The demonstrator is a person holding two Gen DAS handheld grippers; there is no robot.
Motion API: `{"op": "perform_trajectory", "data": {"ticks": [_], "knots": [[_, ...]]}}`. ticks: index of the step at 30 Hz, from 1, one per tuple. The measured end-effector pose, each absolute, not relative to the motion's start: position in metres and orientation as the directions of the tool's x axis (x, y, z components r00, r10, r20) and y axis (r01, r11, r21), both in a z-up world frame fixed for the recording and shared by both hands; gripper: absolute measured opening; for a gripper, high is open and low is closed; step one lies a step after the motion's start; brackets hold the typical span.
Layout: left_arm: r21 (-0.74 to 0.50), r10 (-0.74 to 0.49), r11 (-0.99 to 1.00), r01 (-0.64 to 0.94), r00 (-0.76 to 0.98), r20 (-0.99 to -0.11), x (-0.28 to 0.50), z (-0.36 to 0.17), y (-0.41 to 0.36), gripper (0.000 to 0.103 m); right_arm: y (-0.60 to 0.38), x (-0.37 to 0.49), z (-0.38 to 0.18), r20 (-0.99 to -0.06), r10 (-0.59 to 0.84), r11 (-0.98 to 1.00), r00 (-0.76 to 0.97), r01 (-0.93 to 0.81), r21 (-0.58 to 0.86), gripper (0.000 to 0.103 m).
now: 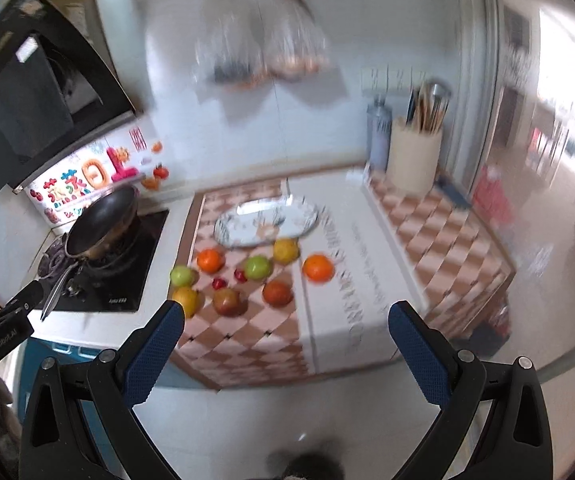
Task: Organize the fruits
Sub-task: 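Grasp the yellow citrus with the left tool while the right tool grasps an orange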
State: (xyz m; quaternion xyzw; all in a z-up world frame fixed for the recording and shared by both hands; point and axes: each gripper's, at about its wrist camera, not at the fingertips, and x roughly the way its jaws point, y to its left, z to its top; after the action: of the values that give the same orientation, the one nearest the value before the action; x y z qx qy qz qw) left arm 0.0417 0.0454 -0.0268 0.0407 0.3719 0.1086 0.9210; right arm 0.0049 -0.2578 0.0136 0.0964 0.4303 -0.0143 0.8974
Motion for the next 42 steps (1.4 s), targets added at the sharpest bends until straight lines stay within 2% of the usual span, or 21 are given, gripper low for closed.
{"op": "perform_trajectory", "data": {"ticks": [7,11,20,28,42], "knots": [[0.190,0.279,0.958,-0.215,0.540,-0.794,0.101,-0.094,0.072,0.103,-0.270,0.074,-0.079,-0.875,0.126,0.975,0.468,0.103,0.196,0.102],[0.151,0.236,0.960,-0.234,0.399,-0.886,0.145,-0.143,0.079,0.103,-0.283,0.130,-0.132,-0.902,0.194,0.964,0.385,0.093,0.247,0.089],[0.116,0.137,0.982,-0.151,0.142,-0.980,0.257,-0.250,0.057,0.101,-0.326,0.242,-0.220,-0.946,0.246,0.954,0.210,0.123,0.275,0.088],[0.081,0.077,0.992,-0.100,-0.039,-0.996,0.304,-0.321,0.036,0.100,-0.338,0.295,-0.263,-0.970,0.217,0.966,0.112,0.121,0.230,0.088],[0.091,0.078,0.991,-0.097,-0.133,-0.988,0.316,-0.351,0.023,0.099,-0.321,0.336,-0.322,-0.984,0.174,0.982,-0.045,0.082,0.169,0.088]]}}
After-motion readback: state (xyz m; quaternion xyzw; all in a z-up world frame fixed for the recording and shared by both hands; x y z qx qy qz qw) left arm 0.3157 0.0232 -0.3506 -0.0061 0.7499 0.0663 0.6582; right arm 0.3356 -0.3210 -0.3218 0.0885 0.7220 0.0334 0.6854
